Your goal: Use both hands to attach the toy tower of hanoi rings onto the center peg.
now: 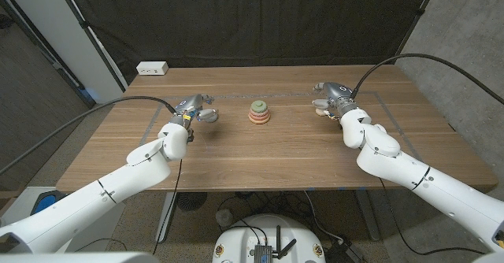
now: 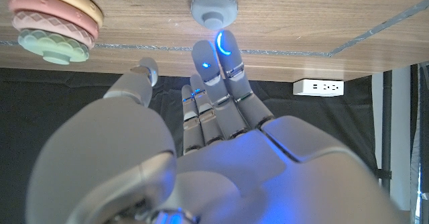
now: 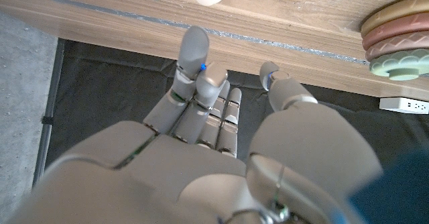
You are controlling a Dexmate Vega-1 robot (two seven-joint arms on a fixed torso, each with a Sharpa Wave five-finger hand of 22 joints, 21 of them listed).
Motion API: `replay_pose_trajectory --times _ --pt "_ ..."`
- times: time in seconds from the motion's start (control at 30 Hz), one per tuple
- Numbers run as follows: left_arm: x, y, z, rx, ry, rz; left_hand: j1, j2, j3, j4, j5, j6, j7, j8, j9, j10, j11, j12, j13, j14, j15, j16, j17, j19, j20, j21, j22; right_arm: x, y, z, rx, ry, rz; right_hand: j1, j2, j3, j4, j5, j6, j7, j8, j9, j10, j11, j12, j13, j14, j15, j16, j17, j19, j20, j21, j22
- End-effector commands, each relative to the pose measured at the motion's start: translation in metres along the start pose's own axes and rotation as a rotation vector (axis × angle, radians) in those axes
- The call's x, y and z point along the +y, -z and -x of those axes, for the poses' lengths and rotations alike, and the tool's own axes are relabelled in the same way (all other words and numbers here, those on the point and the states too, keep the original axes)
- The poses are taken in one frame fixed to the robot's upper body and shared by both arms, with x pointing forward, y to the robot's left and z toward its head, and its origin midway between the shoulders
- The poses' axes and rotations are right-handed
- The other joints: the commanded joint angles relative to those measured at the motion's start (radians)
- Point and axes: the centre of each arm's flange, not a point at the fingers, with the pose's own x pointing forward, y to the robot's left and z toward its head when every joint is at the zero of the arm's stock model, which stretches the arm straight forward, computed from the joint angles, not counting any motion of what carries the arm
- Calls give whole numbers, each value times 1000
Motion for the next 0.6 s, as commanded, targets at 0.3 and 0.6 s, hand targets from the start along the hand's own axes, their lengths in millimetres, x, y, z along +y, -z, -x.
replay_pose_trajectory --times 0.3,0.6 --pt "27 -9 -7 9 86 -169 12 -17 -4 0 -1 -36 -6 -10 0 -56 -1 -24 -14 8 -93 6 -4 8 -140 -4 -5 7 7 6 15 -8 -12 -7 7 -4 7 1 -15 -5 -10 5 -3 2 1 2 -12 -29 -19 -2 -13 -53 1 -2" --pt "39 -9 -15 12 118 -241 16 -24 -6 -2 -1 -28 -8 -2 0 -47 -7 -15 -25 10 -93 7 -5 13 -142 -1 -3 6 6 5 17 -6 -16 -6 9 -8 6 1 -15 -5 -9 8 0 0 3 4 -13 -29 -23 -1 -15 -54 3 -3"
